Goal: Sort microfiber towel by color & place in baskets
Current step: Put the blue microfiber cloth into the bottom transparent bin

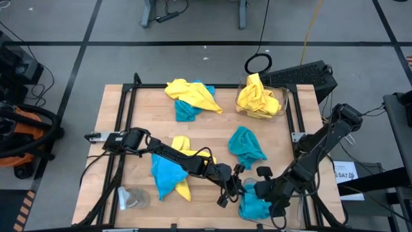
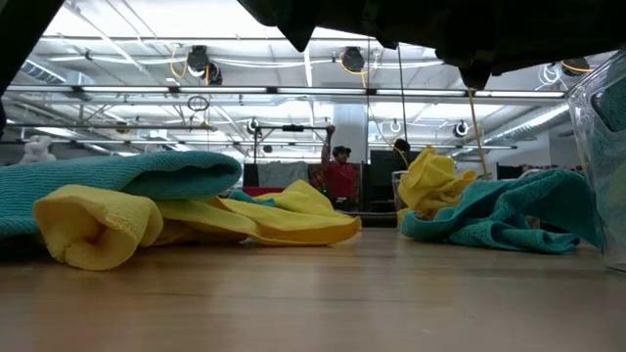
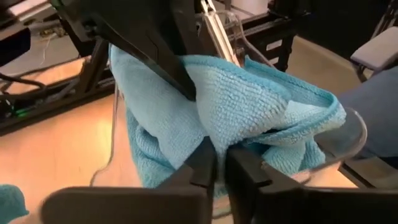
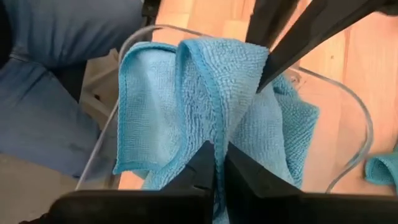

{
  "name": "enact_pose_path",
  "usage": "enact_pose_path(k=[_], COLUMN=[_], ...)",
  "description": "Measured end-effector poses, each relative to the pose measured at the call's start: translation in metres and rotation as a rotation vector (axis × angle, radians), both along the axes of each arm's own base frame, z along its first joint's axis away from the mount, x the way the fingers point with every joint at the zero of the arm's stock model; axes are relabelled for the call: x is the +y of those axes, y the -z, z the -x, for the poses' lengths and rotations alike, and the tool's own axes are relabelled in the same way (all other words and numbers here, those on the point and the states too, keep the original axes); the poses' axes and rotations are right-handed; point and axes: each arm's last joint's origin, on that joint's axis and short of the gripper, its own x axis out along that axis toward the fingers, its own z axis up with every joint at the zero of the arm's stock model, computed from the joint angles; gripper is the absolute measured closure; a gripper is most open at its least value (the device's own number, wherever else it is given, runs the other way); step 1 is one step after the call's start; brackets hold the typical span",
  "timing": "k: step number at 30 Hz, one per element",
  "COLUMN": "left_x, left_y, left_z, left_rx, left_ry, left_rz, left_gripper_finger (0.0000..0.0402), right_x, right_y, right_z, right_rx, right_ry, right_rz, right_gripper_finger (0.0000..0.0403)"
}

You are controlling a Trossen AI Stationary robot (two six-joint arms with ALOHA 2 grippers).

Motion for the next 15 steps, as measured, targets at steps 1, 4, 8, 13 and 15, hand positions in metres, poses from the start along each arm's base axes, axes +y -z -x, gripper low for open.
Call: enact_pose_path(k=[1, 4, 8, 13, 15], left_x=[0.0, 0.001, 0.005, 0.01, 0.011], left_y=[0.001, 0.001, -0.003, -0.021, -0.033], left_z=[0.0, 0.002, 0.005, 0.014, 0.018], left_rx=[0.01, 0.035, 0.078, 0.135, 0.122], left_ry=[0.0, -0.009, -0.018, -0.02, -0.017], left_rz=[-0.004, -0.015, -0.03, -0.054, -0.056], left_gripper_finger=[0.0355, 0.0303, 0.0222, 0.0154, 0.0145], right_x=[0.001, 0.004, 0.008, 0.014, 0.016], right_y=[0.001, 0.008, 0.016, 0.031, 0.038], right_z=[0.0, -0.001, -0.001, -0.002, -0.003], right_rx=[0.01, 0.043, 0.067, 0.114, 0.131], right_ry=[0.002, -0.007, -0.015, -0.012, -0.011], right_rz=[-0.003, 0.003, 0.029, 0.07, 0.085], right_gripper_finger=[0.0388, 0.0391, 0.0399, 0.04, 0.0401])
